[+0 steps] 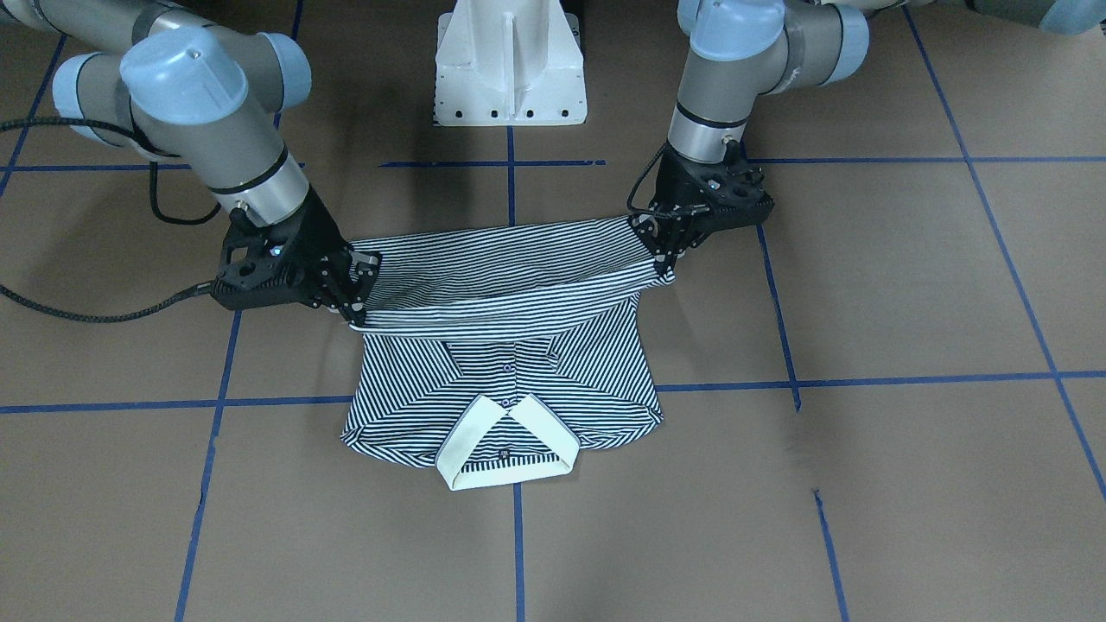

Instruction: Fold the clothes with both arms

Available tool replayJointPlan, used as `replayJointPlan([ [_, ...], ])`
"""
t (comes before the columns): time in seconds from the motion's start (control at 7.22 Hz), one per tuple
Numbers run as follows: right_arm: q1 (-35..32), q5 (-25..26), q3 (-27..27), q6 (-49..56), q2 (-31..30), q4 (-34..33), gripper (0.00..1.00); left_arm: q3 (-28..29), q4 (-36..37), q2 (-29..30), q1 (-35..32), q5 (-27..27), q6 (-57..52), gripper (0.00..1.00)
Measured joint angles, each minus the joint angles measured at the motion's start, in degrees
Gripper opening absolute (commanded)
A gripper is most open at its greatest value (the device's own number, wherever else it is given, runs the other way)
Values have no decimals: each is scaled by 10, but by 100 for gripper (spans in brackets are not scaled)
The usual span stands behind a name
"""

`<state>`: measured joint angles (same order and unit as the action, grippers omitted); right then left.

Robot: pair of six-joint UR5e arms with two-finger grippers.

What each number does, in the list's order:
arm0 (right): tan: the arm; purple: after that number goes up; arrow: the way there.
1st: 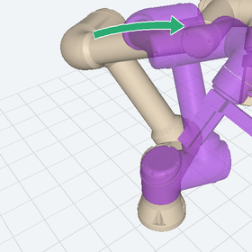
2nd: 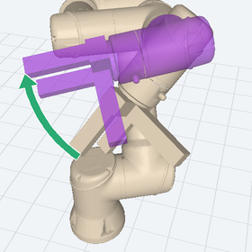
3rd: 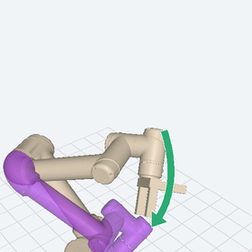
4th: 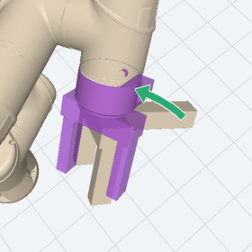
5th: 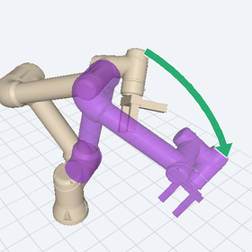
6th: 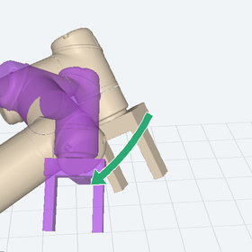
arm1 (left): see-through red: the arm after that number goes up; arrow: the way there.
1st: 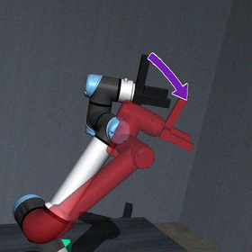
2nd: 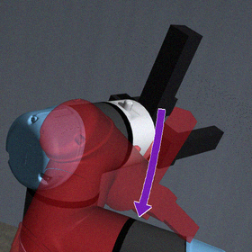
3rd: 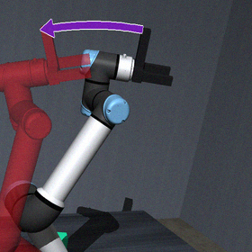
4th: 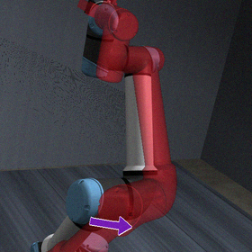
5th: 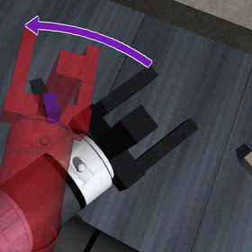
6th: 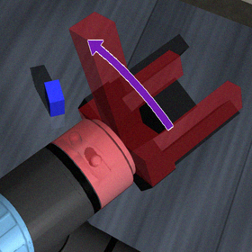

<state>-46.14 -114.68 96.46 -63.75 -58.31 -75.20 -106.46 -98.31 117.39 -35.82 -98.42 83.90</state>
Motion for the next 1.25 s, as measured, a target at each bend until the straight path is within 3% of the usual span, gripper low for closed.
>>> replayJointPlan([
  [0.69, -49, -36, -185, 39, 72, 55, 0, 178, -101, 62, -54, -1, -2, 0],
  [1.25, -50, -37, -212, 39, 94, 61, 0, 216, -108, 98, -71, 0, 1, 0],
])
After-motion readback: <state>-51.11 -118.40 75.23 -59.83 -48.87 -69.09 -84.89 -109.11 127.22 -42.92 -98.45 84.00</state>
